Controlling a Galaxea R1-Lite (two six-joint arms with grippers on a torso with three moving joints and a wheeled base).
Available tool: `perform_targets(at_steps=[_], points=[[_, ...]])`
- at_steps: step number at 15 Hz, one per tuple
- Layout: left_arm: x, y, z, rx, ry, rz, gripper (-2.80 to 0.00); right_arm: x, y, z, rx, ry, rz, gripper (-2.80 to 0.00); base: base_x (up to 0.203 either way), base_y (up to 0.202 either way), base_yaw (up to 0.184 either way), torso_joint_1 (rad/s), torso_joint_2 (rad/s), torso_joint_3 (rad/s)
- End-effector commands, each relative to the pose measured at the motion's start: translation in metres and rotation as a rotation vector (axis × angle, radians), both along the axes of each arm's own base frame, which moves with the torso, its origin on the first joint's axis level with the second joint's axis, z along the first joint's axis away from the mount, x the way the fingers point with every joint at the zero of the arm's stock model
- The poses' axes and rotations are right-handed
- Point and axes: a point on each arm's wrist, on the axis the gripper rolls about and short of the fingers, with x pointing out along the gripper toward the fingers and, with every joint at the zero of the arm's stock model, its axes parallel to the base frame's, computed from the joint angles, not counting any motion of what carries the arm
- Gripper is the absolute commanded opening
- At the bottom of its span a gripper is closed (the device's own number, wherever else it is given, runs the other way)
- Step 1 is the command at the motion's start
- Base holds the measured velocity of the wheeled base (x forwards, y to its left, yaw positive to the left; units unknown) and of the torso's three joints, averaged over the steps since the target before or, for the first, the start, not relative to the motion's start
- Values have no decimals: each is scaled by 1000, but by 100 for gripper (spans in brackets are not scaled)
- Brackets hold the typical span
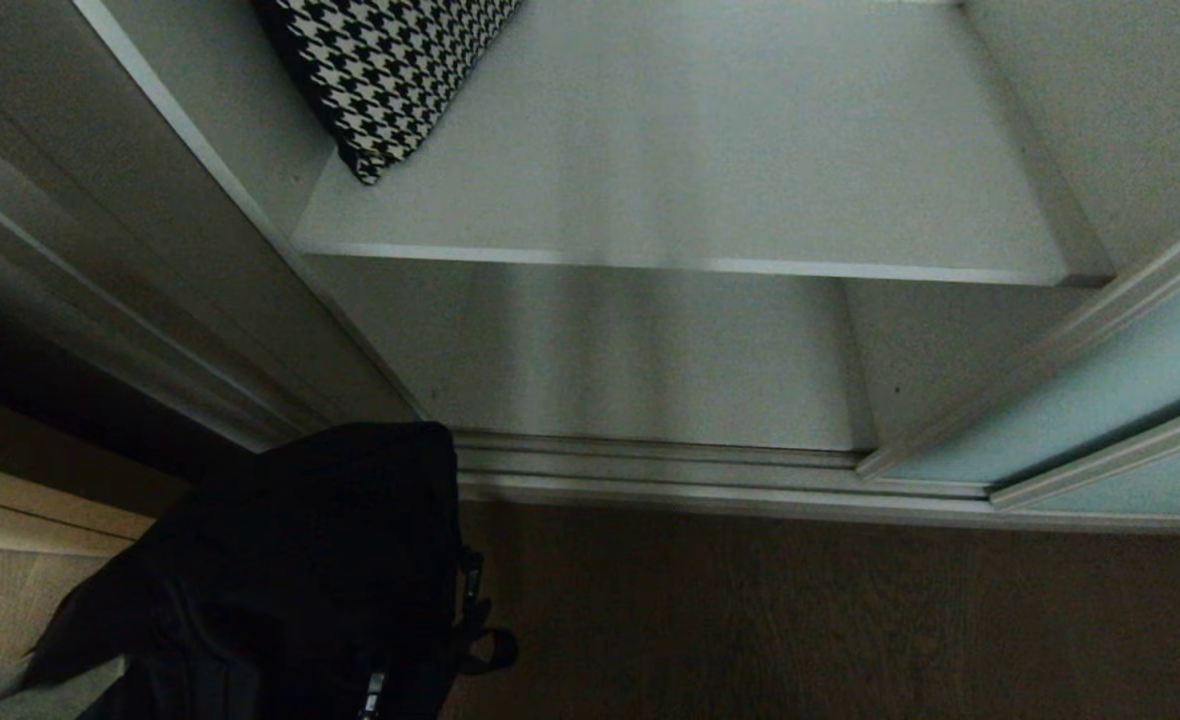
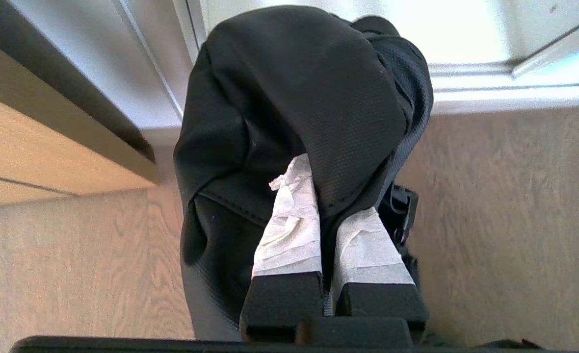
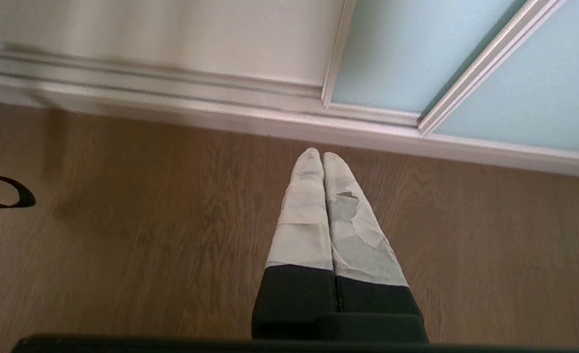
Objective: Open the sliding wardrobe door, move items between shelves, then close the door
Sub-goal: Place the bag on the lower shelf
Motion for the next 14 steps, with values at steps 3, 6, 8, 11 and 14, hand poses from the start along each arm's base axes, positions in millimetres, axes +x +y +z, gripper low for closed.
perform_targets(at_steps=[3, 6, 8, 11, 14], points=[[1, 0, -4, 6, 18, -6, -280, 0, 0, 0, 0, 0, 1, -280, 0, 0, 0, 8, 3, -197], [1, -2, -6, 33, 16, -82, -280, 0, 0, 0, 0, 0, 1, -280, 0, 0, 0, 4, 2, -200], [1, -2, -8, 39, 25, -86, -280, 0, 0, 0, 0, 0, 2, -280, 0, 0, 0, 9, 0, -195], [1, -2, -11, 40, 32, -92, -280, 0, 0, 0, 0, 0, 2, -280, 0, 0, 0, 4, 5, -199], [-7, -2, -6, 8, -22, -169, -280, 0, 0, 0, 0, 0, 0, -280, 0, 0, 0, 3, 4, -80]])
